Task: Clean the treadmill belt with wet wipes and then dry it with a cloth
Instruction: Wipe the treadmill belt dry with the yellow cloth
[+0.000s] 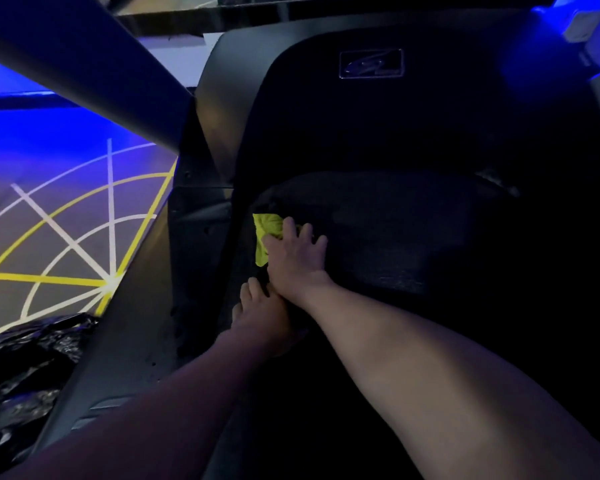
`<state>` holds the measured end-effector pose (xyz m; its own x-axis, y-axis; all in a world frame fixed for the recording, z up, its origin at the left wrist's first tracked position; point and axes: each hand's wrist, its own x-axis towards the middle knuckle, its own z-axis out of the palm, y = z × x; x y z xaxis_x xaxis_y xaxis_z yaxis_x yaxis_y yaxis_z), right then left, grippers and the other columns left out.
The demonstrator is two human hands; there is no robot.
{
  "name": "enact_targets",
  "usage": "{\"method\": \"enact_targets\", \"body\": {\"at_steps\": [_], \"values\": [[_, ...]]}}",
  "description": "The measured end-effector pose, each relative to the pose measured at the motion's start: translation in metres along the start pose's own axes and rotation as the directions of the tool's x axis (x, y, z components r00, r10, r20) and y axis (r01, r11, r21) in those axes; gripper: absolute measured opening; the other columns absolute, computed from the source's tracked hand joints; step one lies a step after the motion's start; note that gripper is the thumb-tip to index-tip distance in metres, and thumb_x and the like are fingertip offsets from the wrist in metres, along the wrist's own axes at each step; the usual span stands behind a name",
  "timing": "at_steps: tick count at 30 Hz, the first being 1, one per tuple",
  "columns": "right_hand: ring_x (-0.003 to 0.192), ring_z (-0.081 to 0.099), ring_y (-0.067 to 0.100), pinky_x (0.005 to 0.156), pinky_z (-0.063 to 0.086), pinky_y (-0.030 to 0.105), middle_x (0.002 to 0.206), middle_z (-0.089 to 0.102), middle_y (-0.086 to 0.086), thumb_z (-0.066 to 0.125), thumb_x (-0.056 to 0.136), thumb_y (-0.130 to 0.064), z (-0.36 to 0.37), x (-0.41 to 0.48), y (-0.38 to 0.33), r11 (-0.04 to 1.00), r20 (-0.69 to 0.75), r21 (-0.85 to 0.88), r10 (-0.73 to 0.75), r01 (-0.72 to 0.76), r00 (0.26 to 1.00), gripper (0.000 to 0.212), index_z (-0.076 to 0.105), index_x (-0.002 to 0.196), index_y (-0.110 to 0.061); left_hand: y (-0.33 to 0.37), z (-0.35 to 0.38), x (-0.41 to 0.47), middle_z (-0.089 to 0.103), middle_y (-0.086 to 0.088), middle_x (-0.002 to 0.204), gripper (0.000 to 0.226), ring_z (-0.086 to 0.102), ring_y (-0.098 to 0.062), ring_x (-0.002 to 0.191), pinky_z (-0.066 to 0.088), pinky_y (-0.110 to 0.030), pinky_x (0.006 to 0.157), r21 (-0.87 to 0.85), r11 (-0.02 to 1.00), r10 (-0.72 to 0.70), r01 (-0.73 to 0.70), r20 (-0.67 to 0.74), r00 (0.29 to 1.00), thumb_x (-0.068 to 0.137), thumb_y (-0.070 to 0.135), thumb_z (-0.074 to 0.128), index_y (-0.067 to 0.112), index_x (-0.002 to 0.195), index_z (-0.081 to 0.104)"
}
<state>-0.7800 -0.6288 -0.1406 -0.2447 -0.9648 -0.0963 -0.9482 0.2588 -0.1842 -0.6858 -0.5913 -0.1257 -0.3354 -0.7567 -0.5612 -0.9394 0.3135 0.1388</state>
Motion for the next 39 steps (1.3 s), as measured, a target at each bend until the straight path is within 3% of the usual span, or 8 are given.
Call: {"method": "enact_targets", "body": {"at_steps": [4,7,14,19,24,31,39], "values": [[0.124,0.032,0.038,0.099,0.033,0.055,0.149,0.023,0.011,0.052,0.095,-0.026,-0.007,-0.014,0.062,0.996,-0.002,0.002,0.093,-0.093,0.996,0.038,0.051,0.132,-0.034,0.042,0.0,0.003,0.008,-0.022,0.156,0.079,0.007,-0.044,0.144,0.023,-0.052,0.114,0.019,0.999,-0.03,0.03,-0.018,0.999,0.085,0.051,0.065,0.017,0.146,0.028],[0.121,0.033,0.037,0.097,0.035,0.055,0.145,0.026,0.01,0.056,0.092,-0.028,-0.012,-0.025,0.112,0.986,-0.002,0.013,0.164,-0.164,0.986,0.041,0.051,0.132,-0.035,0.072,0.004,0.008,0.013,-0.021,0.154,0.07,0.011,-0.046,0.143,0.026,-0.054,0.113,0.023,1.0,0.012,-0.011,-0.022,1.0,0.087,0.049,0.063,0.015,0.14,0.035],[0.123,0.034,0.039,0.101,0.036,0.057,0.145,0.026,0.011,0.062,0.09,-0.036,-0.031,-0.074,0.235,0.933,-0.01,-0.013,0.359,-0.359,0.933,0.055,0.044,0.142,-0.037,0.157,0.034,0.0,0.0,-0.02,0.158,0.085,-0.001,-0.044,0.146,0.019,-0.062,0.113,0.08,0.993,0.085,-0.082,-0.035,0.996,0.086,0.048,0.063,0.015,0.151,0.018],[0.115,0.043,0.038,0.097,0.04,0.046,0.137,0.035,0.015,0.063,0.091,-0.034,-0.038,-0.114,0.299,0.864,-0.092,-0.055,0.494,-0.5,0.865,0.052,0.048,0.141,-0.034,0.182,0.043,-0.005,-0.01,-0.021,0.158,0.101,-0.009,-0.046,0.145,0.015,-0.07,0.109,0.096,0.985,0.143,-0.145,0.029,0.989,0.079,0.059,0.067,0.024,0.153,0.008],[0.11,0.045,0.038,0.094,0.041,0.042,0.137,0.035,0.018,0.062,0.092,-0.036,-0.038,-0.119,0.301,0.854,-0.1,-0.047,0.511,-0.517,0.854,0.052,0.047,0.141,-0.031,0.167,0.044,-0.005,-0.018,-0.013,0.161,0.11,-0.013,-0.037,0.148,0.013,-0.063,0.114,0.138,0.967,0.208,-0.214,0.056,0.976,0.076,0.06,0.071,0.033,0.154,-0.002],[0.11,0.047,0.041,0.095,0.044,0.044,0.141,0.036,0.017,0.062,0.09,-0.041,-0.039,-0.105,0.274,0.833,-0.068,0.028,0.553,-0.552,0.831,0.055,0.048,0.141,-0.027,0.131,0.049,-0.002,-0.003,-0.009,0.163,0.099,-0.002,-0.026,0.15,0.017,-0.043,0.12,0.061,0.941,0.337,-0.334,-0.056,0.94,0.076,0.05,0.074,0.029,0.154,0.017],[0.109,0.048,0.038,0.092,0.041,0.041,0.133,0.04,0.013,0.065,0.084,-0.043,-0.021,-0.063,0.14,0.932,-0.062,0.03,0.362,-0.361,0.93,0.053,0.051,0.134,-0.032,0.062,0.034,-0.005,0.016,-0.01,0.159,0.071,0.014,-0.027,0.146,0.022,-0.034,0.118,0.029,0.917,0.398,-0.397,-0.114,0.91,0.082,0.038,0.067,0.027,0.146,0.039]]}}
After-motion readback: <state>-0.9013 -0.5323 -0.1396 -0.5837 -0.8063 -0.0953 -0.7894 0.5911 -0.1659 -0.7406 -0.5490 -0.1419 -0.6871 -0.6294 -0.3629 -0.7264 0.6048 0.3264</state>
